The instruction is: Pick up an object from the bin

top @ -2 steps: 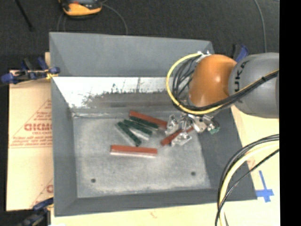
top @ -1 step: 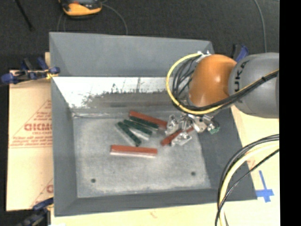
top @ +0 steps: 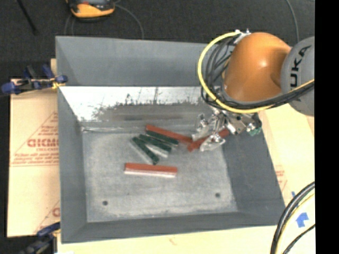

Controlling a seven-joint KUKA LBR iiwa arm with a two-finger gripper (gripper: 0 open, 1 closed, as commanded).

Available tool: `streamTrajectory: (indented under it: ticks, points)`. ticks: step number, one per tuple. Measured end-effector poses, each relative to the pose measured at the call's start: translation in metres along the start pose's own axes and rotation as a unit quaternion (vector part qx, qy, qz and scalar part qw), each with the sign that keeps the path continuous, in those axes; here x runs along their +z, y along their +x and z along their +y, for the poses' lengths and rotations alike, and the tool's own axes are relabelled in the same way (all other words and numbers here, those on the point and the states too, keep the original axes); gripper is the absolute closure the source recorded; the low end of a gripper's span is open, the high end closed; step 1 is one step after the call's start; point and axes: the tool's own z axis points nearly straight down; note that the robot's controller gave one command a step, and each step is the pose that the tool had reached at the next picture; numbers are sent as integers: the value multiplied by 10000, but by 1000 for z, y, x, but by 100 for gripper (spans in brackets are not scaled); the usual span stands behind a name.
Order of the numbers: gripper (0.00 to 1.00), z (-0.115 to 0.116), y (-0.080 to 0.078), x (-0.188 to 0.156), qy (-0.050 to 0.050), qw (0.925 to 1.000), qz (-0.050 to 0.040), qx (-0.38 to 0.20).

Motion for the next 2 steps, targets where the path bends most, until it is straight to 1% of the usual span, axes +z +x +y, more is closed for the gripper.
streamTrajectory:
  ticks: [1,2]
  points:
    - [100,0,0,0,-5,10000,3,3]
    - [100,-6,5,-25,-31,9985,33,-537]
